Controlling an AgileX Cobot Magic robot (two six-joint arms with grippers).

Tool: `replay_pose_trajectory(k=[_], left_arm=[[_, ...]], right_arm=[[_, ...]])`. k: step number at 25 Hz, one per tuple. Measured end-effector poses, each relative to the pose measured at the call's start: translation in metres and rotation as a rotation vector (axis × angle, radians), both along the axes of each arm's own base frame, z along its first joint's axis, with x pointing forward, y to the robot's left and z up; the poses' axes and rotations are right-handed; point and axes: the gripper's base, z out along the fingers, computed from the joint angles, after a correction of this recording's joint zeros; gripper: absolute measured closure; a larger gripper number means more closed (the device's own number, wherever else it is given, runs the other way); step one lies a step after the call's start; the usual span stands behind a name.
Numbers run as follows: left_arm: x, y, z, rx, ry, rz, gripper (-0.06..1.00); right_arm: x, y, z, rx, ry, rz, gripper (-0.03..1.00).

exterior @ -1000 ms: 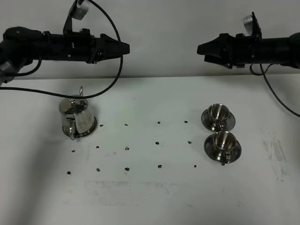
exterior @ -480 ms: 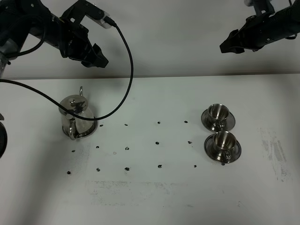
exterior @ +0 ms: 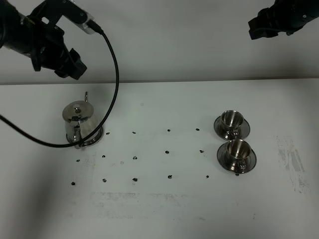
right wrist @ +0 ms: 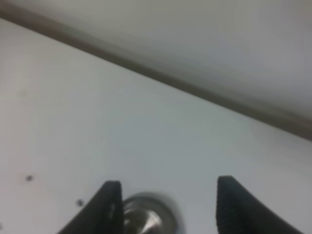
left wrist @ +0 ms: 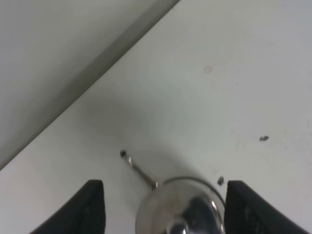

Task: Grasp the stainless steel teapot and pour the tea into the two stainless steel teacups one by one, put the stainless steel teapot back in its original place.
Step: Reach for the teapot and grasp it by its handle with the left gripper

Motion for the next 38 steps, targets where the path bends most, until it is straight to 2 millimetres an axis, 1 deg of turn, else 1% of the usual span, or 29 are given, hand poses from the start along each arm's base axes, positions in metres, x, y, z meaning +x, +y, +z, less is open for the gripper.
replay_pose_trajectory(k=[1, 3, 5, 6, 7, 8, 9, 11, 13, 16, 17, 19, 21, 26, 29, 32, 34, 38], left_arm=[[-0.012, 0.002, 0.005, -0.002, -0.031, 0.016, 0.4], [-0.028, 0.007, 0.005, -0.002, -0.082, 0.046, 0.4], [-0.041, 0.01, 0.009, -0.004, -0.131, 0.069, 0.4], [-0.047, 0.011, 0.009, -0.005, -0.144, 0.078, 0.4], [-0.051, 0.012, 0.007, -0.009, -0.143, 0.086, 0.4], [-0.055, 0.012, 0.005, -0.016, -0.129, 0.096, 0.4], [-0.057, 0.012, 0.003, -0.036, -0.1, 0.119, 0.4], [-0.06, 0.012, -0.001, -0.081, -0.039, 0.173, 0.41], [-0.062, 0.012, -0.003, -0.123, 0.012, 0.233, 0.43], [-0.064, 0.014, -0.005, -0.149, 0.07, 0.324, 0.46], [-0.065, 0.016, -0.006, -0.148, 0.085, 0.348, 0.47], [-0.066, 0.019, -0.008, -0.136, 0.111, 0.395, 0.47], [-0.068, 0.021, -0.01, -0.124, 0.14, 0.434, 0.48], [-0.074, 0.026, -0.014, -0.071, 0.215, 0.484, 0.48], [-0.075, 0.026, -0.015, -0.07, 0.23, 0.502, 0.48], [-0.075, 0.026, -0.015, -0.075, 0.234, 0.512, 0.48], [-0.075, 0.026, -0.015, -0.076, 0.235, 0.514, 0.48], [-0.076, 0.026, -0.015, -0.073, 0.243, 0.513, 0.48]], right_arm=[[-0.007, 0.001, 0.008, 0.017, -0.007, 0.0, 0.55], [-0.022, 0.004, 0.023, 0.056, -0.029, -0.003, 0.56], [-0.041, 0.005, 0.04, 0.076, -0.075, -0.015, 0.58], [-0.049, 0.005, 0.041, 0.08, -0.085, -0.026, 0.59], [-0.06, 0.004, 0.047, 0.081, -0.108, -0.035, 0.6], [-0.071, 0.004, 0.048, 0.079, -0.123, -0.044, 0.6], [-0.08, 0.003, 0.043, 0.078, -0.127, -0.055, 0.61], [-0.105, 0.002, 0.044, 0.075, -0.156, -0.073, 0.61], [-0.129, 0.003, 0.038, 0.071, -0.174, -0.09, 0.61], [-0.173, 0.009, 0.039, 0.063, -0.226, -0.089, 0.62], [-0.186, 0.011, 0.037, 0.063, -0.232, -0.087, 0.62], [-0.217, 0.012, 0.04, 0.063, -0.262, -0.091, 0.62], [-0.244, 0.009, 0.035, 0.049, -0.269, -0.107, 0.62], [-0.316, 0.0, 0.035, 0.012, -0.332, -0.154, 0.62], [-0.353, -0.004, 0.03, 0.006, -0.363, -0.17, 0.62], [-0.381, -0.006, 0.018, 0.001, -0.39, -0.176, 0.62], [-0.397, -0.007, 0.007, -0.001, -0.389, -0.173, 0.62], [-0.42, -0.007, -0.023, 0.008, -0.332, -0.179, 0.62]])
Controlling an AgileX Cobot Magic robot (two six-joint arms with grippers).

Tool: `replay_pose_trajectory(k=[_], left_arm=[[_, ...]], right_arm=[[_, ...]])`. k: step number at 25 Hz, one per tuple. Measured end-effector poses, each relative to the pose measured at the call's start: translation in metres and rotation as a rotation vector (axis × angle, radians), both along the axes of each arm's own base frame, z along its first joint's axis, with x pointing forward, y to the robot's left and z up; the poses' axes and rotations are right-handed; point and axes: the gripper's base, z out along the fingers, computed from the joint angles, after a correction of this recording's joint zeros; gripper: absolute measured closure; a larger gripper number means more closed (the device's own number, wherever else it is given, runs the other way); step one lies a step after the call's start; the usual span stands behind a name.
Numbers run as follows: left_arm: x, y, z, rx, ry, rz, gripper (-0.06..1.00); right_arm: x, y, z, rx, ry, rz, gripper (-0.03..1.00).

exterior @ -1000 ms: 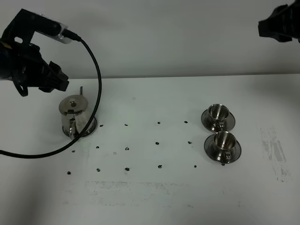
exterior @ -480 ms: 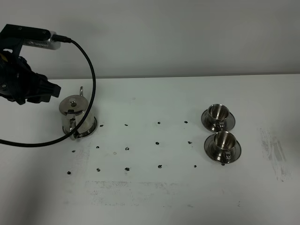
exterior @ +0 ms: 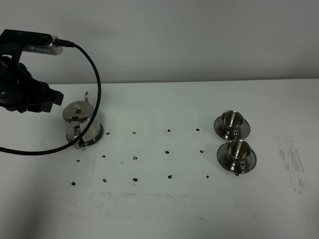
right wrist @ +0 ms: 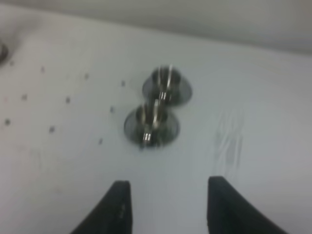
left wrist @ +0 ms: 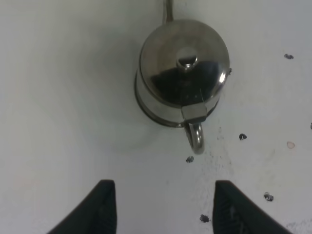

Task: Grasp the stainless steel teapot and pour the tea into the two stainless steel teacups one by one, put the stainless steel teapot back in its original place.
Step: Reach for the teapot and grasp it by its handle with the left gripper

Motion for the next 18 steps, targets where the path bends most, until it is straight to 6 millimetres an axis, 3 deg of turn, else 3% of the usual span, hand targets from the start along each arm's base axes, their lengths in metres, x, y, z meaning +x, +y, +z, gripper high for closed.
replay_pose_trajectory(k=[6, 13, 18], left_arm=[[-0.002, 0.0, -0.001, 0.003, 0.023, -0.002, 0.48], [-0.005, 0.0, -0.002, 0.006, 0.061, -0.001, 0.48], [-0.005, 0.0, -0.002, 0.006, 0.061, -0.001, 0.48]], right_arm=[[-0.035, -0.003, -0.035, 0.029, 0.052, -0.036, 0.66], [-0.065, -0.006, -0.043, 0.038, 0.025, -0.059, 0.69], [-0.072, -0.007, -0.047, 0.035, -0.023, -0.06, 0.69]])
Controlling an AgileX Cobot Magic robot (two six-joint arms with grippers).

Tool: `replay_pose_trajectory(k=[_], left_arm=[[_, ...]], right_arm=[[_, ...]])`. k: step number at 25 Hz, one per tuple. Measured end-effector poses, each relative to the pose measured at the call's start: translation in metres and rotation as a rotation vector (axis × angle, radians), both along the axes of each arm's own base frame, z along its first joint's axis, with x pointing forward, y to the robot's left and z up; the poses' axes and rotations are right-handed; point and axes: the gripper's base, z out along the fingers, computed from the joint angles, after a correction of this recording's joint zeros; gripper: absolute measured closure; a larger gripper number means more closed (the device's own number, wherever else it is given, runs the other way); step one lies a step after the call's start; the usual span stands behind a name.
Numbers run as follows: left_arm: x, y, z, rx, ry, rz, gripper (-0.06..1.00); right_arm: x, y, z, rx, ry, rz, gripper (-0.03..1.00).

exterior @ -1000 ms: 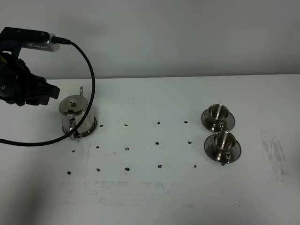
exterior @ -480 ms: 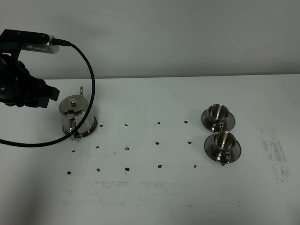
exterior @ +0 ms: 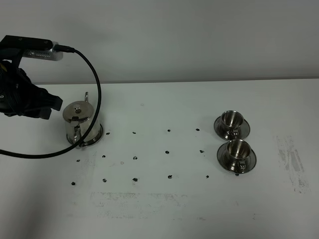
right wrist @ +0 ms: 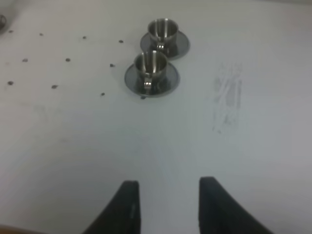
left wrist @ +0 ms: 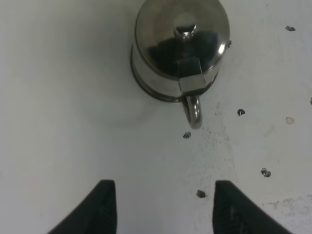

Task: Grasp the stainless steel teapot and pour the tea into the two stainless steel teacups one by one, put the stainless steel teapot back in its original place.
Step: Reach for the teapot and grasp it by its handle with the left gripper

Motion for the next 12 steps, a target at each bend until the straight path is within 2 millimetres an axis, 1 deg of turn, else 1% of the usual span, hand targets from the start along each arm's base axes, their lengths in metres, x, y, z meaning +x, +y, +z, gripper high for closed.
replay_pose_trajectory(k=[7, 12], left_arm=[[-0.0002, 0.0, -0.0001, 0.0, 0.003, 0.001, 0.48], [0.0035, -0.0003, 0.0017, -0.005, -0.042, 0.005, 0.48]], right_arm=[[0.0033, -0.0042, -0.0025, -0.011, -0.009, -0.048, 0.7], [0.0033, -0.0042, -0.0024, -0.012, -0.01, -0.054, 0.71]])
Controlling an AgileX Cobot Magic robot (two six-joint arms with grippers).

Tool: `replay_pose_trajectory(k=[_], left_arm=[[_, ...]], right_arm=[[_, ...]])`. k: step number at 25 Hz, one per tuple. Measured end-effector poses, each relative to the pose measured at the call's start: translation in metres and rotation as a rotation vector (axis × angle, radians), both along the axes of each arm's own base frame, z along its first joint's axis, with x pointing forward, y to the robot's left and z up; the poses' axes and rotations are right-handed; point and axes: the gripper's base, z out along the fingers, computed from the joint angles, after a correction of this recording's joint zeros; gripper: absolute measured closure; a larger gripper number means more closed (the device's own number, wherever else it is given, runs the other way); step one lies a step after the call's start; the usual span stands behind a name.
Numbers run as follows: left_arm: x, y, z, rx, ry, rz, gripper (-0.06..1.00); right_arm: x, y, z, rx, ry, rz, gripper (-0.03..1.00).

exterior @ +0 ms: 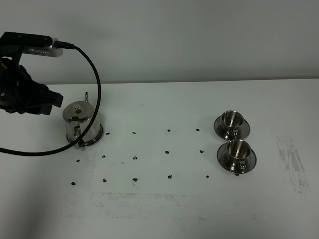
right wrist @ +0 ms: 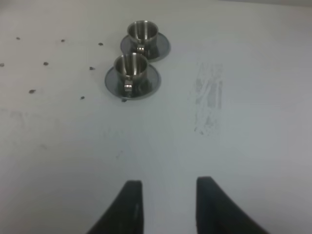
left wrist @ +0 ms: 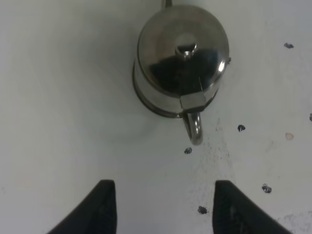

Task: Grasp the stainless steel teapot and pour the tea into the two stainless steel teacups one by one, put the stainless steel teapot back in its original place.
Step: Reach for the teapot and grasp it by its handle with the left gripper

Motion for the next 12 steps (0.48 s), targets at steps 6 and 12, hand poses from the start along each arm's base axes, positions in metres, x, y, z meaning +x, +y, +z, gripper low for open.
replay_pose_trajectory(k=[6, 12], left_arm=[[0.0005, 0.0, 0.0002, -0.001, -0.006, 0.0, 0.48], [0.0003, 0.0, 0.0001, -0.001, -0.003, 0.001, 0.48]], right_arm=[[0.0005, 0.0015, 0.0, 0.0, 0.0, -0.146, 0.72], [0.0009, 0.0023, 0.0, -0.002, 0.0, -0.252, 0.72]])
